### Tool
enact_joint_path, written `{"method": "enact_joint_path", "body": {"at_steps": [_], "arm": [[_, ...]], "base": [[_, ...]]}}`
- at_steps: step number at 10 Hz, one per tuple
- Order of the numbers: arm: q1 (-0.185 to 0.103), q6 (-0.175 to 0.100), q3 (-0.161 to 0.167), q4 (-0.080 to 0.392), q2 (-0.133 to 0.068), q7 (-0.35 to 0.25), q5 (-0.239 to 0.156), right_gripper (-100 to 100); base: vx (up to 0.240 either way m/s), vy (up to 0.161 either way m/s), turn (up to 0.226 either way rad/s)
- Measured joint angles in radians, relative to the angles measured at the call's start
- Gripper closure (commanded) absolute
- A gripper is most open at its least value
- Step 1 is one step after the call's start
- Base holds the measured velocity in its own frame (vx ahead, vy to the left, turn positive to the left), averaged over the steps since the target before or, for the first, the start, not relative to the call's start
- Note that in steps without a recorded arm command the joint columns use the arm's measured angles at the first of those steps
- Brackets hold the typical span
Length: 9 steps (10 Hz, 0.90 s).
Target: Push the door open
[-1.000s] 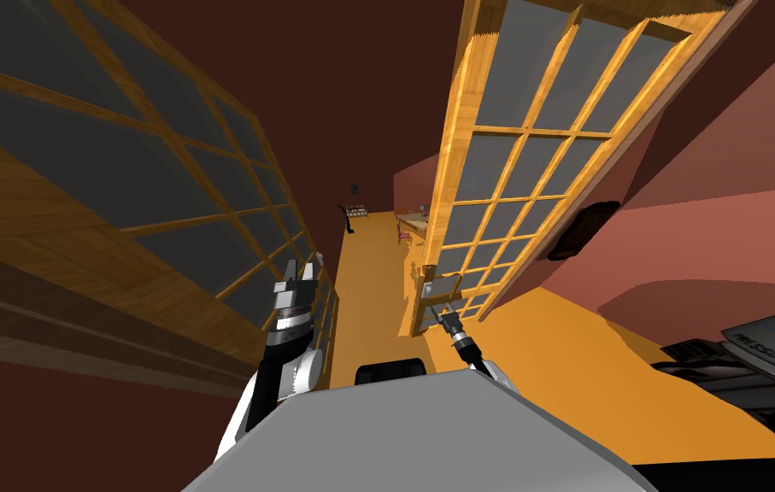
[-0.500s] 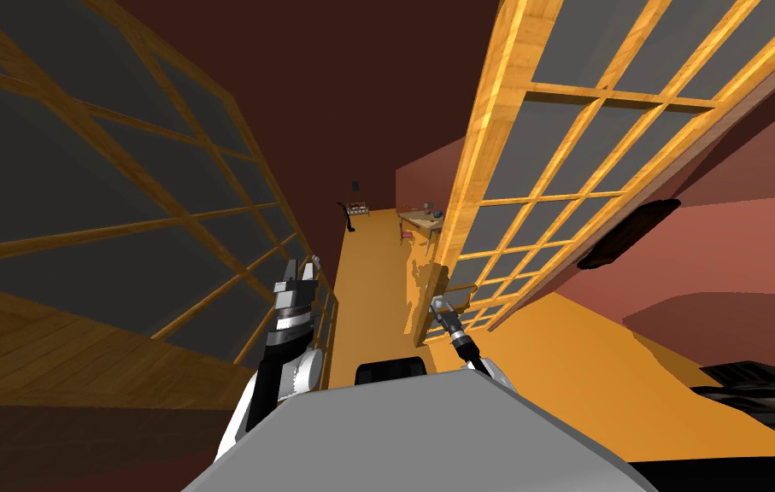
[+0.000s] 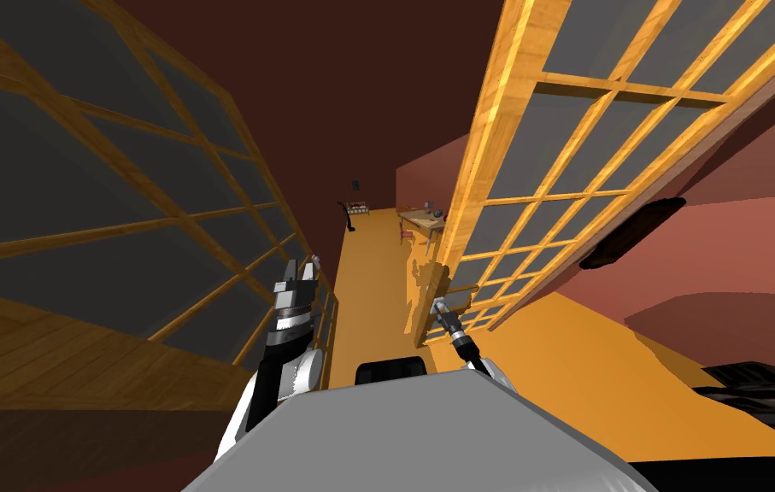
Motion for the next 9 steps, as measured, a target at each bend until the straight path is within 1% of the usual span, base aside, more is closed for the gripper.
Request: {"method": "enact_joint_path", "body": {"at_steps": [2, 3, 5, 6, 8, 9], "arm": [[0.002, 0.000, 0.000, 0.001, 0.000, 0.000, 0.000, 100], [0.001, 0.002, 0.004, 0.004, 0.002, -0.015, -0.004, 100], [0.004, 0.005, 0.012, 0.006, 0.004, -0.055, -0.015, 100], [-0.003, 0.003, 0.015, 0.015, 0.005, -0.077, -0.022, 100], [-0.008, 0.004, 0.022, 0.013, 0.010, -0.113, -0.033, 100], [-0.015, 0.002, 0.026, 0.020, 0.012, -0.133, -0.038, 100]], "base": [[0.020, 0.004, -0.025], [0.065, 0.008, -0.041], [0.085, 0.011, -0.042], [0.068, -0.002, -0.023], [0.062, -0.007, -0.020], [0.064, 0.002, -0.037]]}}
